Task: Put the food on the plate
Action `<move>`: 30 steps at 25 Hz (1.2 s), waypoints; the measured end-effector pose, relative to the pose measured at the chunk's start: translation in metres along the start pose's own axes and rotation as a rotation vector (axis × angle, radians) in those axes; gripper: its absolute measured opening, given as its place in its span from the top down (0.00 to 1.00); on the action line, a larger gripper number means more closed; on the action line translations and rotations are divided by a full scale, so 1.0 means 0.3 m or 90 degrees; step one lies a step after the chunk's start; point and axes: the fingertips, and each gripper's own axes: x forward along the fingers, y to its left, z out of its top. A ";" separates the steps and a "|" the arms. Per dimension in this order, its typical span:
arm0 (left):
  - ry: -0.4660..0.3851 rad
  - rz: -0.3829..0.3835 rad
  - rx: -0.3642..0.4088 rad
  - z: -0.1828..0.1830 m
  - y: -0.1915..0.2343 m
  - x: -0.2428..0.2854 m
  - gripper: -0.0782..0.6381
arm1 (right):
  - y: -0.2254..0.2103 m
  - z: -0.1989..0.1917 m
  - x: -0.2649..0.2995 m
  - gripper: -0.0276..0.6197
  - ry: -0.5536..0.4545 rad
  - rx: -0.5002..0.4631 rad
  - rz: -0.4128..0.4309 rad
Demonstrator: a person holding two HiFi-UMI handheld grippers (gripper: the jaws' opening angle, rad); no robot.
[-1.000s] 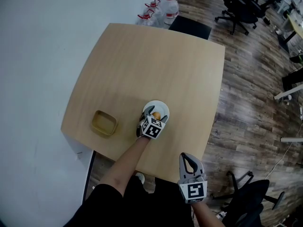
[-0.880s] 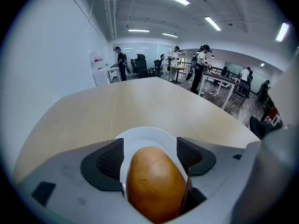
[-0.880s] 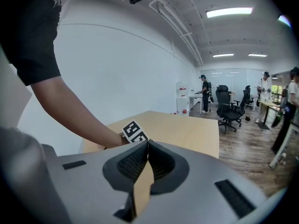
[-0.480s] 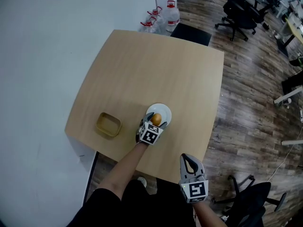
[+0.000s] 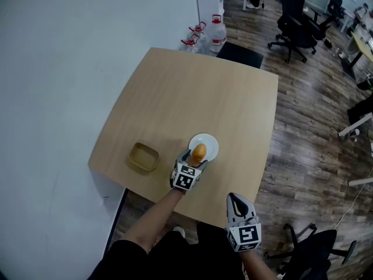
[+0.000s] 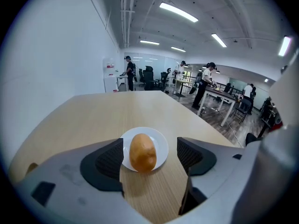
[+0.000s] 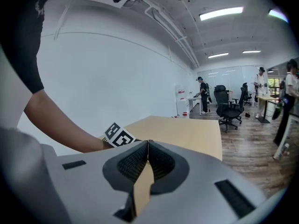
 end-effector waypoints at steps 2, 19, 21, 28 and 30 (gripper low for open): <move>-0.015 0.002 -0.004 0.015 -0.008 -0.068 0.43 | 0.006 0.005 -0.011 0.86 -0.005 0.006 -0.006; -0.217 -0.045 -0.101 0.053 -0.245 -0.938 0.43 | 0.304 0.054 -0.282 0.86 -0.064 0.053 -0.079; -0.263 -0.043 -0.101 0.068 -0.269 -1.067 0.43 | 0.368 0.070 -0.322 0.86 -0.078 0.056 -0.083; -0.330 -0.029 -0.154 -0.029 -0.331 -1.424 0.76 | 0.588 0.134 -0.486 0.86 -0.130 0.022 -0.094; -0.334 -0.018 -0.153 -0.063 -0.338 -1.475 0.78 | 0.637 0.120 -0.503 0.86 -0.130 0.005 -0.095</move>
